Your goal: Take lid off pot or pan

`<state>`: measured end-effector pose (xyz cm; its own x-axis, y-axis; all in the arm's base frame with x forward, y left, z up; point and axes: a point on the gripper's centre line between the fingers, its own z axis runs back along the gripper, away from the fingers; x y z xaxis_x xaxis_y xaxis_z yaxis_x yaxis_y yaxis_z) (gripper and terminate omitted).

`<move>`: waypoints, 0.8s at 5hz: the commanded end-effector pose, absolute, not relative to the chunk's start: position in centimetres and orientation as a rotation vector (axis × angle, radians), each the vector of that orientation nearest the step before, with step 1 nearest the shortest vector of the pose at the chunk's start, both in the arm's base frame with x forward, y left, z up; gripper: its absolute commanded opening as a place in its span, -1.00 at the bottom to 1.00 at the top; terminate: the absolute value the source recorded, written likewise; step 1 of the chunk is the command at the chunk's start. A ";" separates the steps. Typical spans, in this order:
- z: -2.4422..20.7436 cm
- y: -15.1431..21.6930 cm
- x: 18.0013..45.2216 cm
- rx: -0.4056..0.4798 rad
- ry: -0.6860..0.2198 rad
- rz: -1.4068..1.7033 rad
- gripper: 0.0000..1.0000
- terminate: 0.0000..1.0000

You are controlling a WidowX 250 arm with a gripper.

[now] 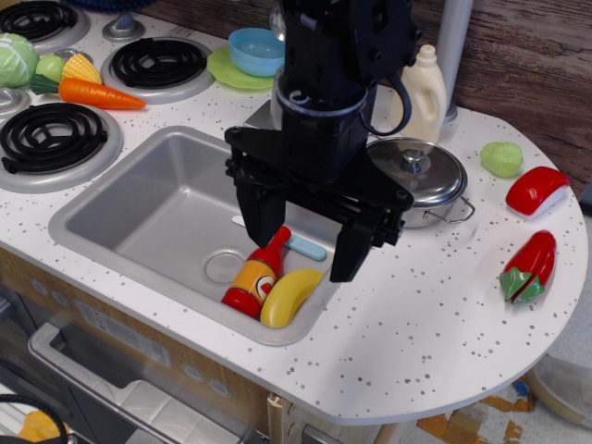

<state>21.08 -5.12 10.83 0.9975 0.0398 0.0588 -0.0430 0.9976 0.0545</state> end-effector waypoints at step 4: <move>12.7 -5.9 30.2 0.057 -0.163 0.068 1.00 -1.00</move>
<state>31.66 -6.42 11.34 0.9868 0.0572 0.1512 -0.0667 0.9961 0.0583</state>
